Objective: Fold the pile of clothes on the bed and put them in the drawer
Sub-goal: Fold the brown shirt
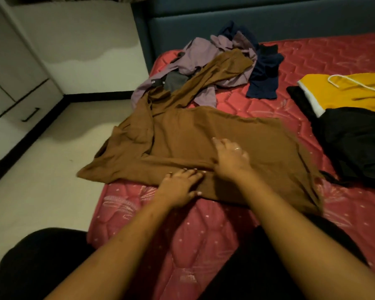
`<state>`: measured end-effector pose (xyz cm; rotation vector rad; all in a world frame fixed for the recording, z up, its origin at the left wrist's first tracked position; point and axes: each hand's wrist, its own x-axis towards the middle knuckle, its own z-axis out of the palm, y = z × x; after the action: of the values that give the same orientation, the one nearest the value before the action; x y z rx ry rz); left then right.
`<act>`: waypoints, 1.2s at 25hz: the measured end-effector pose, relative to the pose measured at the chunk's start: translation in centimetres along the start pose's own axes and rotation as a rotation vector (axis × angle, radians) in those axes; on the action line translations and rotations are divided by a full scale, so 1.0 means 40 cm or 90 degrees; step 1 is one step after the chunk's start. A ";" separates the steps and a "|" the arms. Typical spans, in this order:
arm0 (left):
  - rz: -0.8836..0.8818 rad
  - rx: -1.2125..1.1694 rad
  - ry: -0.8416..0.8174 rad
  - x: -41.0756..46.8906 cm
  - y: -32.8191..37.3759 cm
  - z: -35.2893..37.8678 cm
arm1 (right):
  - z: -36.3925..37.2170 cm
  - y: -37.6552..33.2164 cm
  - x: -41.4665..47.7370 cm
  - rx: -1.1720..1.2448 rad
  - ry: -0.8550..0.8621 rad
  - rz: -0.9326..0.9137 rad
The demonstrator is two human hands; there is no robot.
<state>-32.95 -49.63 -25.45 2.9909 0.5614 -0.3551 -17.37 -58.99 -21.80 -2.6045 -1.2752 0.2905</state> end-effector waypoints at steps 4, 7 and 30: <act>-0.128 -0.009 0.007 -0.109 -0.219 0.022 | 0.116 -0.163 -0.018 -0.044 -0.250 -0.175; -0.127 -0.038 -0.022 -0.164 -0.285 0.037 | 0.164 -0.190 -0.010 -0.063 -0.291 -0.130; -0.369 -0.343 -0.185 -0.112 -0.489 -0.048 | 0.266 -0.393 0.274 -0.284 0.162 -0.313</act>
<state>-43.76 -32.79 -23.18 2.1740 1.2473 -0.5525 -25.48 -39.69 -28.27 -2.4180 -1.9871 -0.4424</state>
